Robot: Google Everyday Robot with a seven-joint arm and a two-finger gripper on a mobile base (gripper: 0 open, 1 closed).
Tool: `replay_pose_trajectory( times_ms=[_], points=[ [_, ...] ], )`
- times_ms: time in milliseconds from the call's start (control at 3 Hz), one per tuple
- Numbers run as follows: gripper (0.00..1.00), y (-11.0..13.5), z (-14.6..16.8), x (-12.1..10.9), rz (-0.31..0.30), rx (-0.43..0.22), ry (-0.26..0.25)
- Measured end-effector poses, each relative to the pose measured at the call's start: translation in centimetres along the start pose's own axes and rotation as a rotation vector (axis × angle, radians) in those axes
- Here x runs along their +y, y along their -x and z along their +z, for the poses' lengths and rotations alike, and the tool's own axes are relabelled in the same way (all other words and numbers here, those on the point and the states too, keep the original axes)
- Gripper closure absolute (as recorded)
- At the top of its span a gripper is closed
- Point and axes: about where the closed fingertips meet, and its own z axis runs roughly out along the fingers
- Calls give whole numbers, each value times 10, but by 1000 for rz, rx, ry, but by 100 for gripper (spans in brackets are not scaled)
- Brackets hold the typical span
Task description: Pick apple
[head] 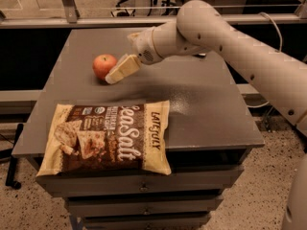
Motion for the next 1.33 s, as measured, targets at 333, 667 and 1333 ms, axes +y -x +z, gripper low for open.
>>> replay_pose_trajectory(
  times_ms=[333, 667, 1333],
  points=[
    [0, -1, 19, 4, 14, -29, 27],
    [0, -5, 36, 9, 32, -51, 48],
    [40, -4, 51, 12, 49, -83, 53]
  ],
)
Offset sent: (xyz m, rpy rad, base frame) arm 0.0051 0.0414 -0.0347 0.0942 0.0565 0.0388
